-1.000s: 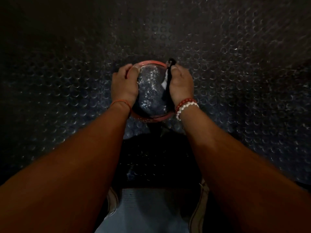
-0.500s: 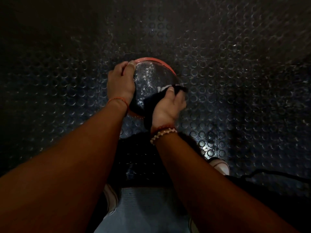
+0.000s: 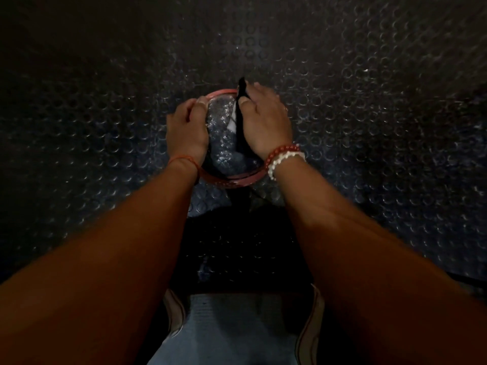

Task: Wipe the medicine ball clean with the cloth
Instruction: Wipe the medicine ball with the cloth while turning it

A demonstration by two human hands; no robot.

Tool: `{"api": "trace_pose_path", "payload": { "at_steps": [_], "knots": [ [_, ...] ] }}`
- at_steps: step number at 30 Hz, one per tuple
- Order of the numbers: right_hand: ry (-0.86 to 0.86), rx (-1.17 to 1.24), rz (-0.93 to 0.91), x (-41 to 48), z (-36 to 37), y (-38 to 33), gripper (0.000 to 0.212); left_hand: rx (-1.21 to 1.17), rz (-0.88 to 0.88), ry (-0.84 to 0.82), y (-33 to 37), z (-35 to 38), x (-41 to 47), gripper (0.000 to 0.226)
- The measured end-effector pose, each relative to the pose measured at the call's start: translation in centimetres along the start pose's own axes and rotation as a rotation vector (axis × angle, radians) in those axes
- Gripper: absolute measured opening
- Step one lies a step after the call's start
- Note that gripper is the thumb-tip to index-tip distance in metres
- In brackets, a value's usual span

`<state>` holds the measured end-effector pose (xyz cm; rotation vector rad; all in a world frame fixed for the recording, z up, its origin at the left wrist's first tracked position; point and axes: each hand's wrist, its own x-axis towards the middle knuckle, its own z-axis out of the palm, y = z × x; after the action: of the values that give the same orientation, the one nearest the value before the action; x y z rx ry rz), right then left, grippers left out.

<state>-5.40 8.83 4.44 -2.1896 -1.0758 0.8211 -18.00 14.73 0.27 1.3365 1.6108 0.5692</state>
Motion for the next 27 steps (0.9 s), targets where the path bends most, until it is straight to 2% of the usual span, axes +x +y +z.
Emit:
{"api": "trace_pose_path", "payload": {
  "at_steps": [4,7,10,12,14,16,17,20,23,25,27],
  "knots": [
    [-0.013,0.245,0.159,1.7,-1.8,0.0,0.033,0.003,-0.025,0.026,0.2,0.3,-0.2,0.056],
    [-0.046,0.492,0.414,1.4,-2.3,1.0,0.032,0.004,-0.037,0.038,0.2,0.4,-0.4,0.061],
    [0.067,0.834,0.697,-0.3,-1.8,2.6,0.026,0.0,-0.052,0.043,0.2,0.5,-0.4,0.064],
    [0.169,0.864,0.764,-1.6,-0.4,3.0,0.027,0.003,-0.061,0.042,0.3,0.4,-0.3,0.065],
    [0.272,0.824,0.724,-3.2,1.0,2.5,0.043,0.001,-0.06,0.029,0.2,0.4,-0.3,0.062],
    [0.364,0.639,0.555,-4.9,2.5,1.6,0.054,0.006,-0.042,0.019,0.3,0.5,-0.1,0.056],
    [0.354,0.513,0.457,-5.7,3.0,1.0,0.055,0.022,-0.028,0.018,0.4,0.5,0.0,0.053],
    [0.278,0.16,0.205,-6.3,2.7,-0.5,0.054,0.068,0.002,0.014,0.6,0.5,0.1,0.056],
    [0.203,-0.042,0.014,-3.7,1.3,-0.4,0.054,0.047,-0.003,0.001,0.3,0.4,-0.3,0.06],
    [0.093,-0.067,-0.067,-1.2,0.5,-0.1,0.05,0.022,0.002,-0.004,0.1,0.2,-0.4,0.064],
    [-0.033,0.038,-0.037,0.9,-0.5,-0.1,0.04,0.007,0.003,-0.012,0.0,0.1,-0.4,0.066]
  ]
}}
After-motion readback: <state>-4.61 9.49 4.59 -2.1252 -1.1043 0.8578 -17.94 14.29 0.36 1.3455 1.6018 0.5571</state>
